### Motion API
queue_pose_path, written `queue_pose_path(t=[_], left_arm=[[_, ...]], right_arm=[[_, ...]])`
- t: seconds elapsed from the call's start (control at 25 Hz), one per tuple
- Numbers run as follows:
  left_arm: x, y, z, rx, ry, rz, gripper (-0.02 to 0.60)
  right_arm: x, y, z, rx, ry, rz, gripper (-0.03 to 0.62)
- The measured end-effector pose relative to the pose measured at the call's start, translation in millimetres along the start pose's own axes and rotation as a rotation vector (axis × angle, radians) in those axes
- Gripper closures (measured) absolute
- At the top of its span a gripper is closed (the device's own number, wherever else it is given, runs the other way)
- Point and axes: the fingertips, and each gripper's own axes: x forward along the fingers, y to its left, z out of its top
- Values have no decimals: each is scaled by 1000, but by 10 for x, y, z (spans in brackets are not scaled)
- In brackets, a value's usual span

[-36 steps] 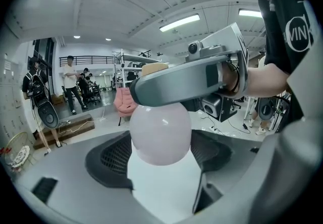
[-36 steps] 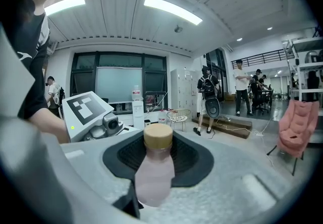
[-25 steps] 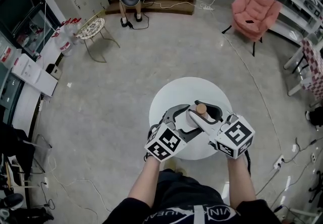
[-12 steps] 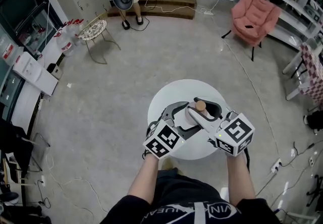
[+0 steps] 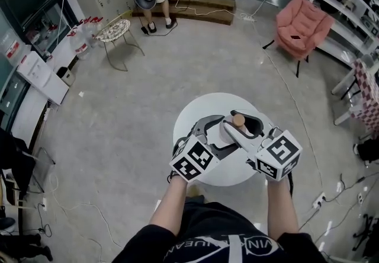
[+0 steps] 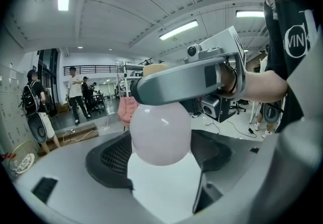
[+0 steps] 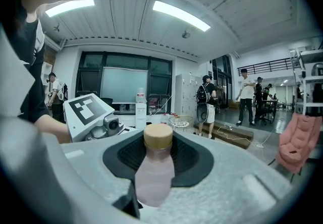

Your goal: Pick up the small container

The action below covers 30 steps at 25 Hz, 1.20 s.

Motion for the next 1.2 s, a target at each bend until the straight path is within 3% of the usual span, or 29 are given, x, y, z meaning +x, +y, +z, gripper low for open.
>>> queue_pose_path(t=[1.2], left_arm=[[-89, -190, -83, -13, 14, -3, 236]], right_arm=[[-84, 186, -73, 3, -7, 9, 464]])
